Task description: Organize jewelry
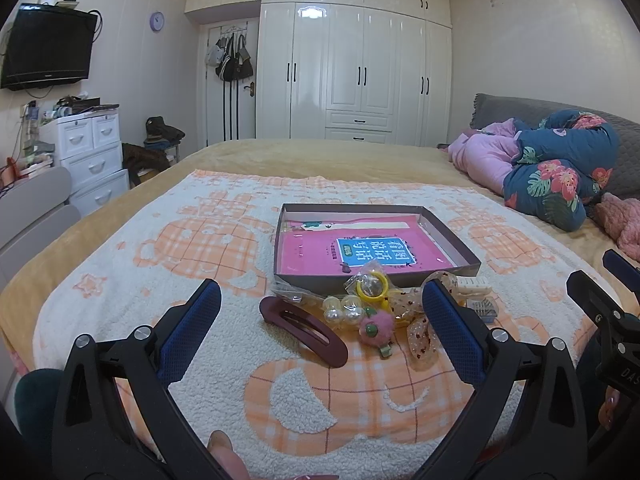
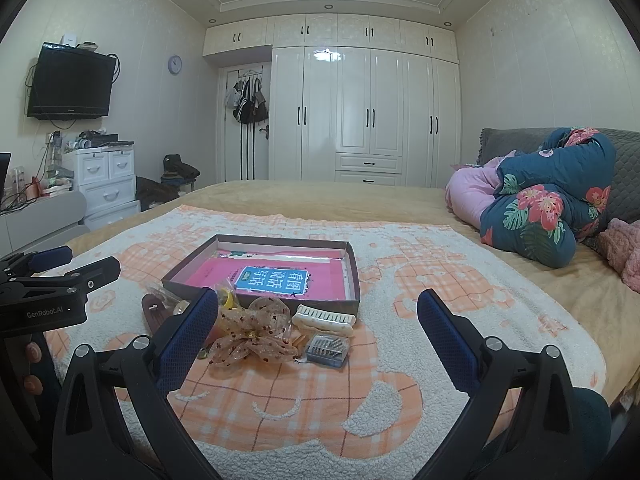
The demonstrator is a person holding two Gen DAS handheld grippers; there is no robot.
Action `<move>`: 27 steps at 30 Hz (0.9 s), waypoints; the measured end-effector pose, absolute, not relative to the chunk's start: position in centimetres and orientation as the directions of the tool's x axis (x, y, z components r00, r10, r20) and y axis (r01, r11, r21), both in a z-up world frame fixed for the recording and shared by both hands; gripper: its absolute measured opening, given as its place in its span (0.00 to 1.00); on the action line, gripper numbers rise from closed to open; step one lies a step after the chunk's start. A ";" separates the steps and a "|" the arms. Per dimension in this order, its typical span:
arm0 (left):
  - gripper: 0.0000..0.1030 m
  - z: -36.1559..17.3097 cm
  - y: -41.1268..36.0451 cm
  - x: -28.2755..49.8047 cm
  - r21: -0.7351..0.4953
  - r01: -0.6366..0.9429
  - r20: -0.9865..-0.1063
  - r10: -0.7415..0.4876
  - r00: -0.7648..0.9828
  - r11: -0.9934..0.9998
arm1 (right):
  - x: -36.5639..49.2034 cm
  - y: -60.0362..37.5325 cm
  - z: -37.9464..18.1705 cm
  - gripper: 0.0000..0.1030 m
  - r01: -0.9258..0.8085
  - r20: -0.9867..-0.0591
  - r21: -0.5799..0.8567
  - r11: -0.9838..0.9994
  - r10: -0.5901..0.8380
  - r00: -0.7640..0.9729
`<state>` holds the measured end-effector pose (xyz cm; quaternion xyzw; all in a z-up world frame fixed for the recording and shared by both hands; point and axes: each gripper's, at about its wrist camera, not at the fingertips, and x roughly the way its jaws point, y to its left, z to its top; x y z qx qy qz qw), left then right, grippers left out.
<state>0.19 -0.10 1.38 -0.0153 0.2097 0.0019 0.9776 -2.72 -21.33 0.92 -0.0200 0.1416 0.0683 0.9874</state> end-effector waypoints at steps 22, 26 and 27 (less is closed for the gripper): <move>0.90 1.5 0.1 0.2 -0.033 -0.012 -0.413 -0.003 0.911 0.999 | -2.6 -21.1 1.0 0.94 -0.168 -0.289 -0.019 0.986 0.156 0.945; 0.90 1.2 0.7 0.3 -0.055 -0.010 -0.417 -0.013 0.909 0.998 | -2.0 -20.6 0.7 0.94 -0.199 -0.309 -0.025 0.980 0.182 0.934; 0.90 1.2 1.0 0.4 -0.062 -0.014 -0.420 -0.014 0.907 0.998 | -2.0 -20.4 0.7 0.94 -0.204 -0.311 -0.026 0.979 0.186 0.932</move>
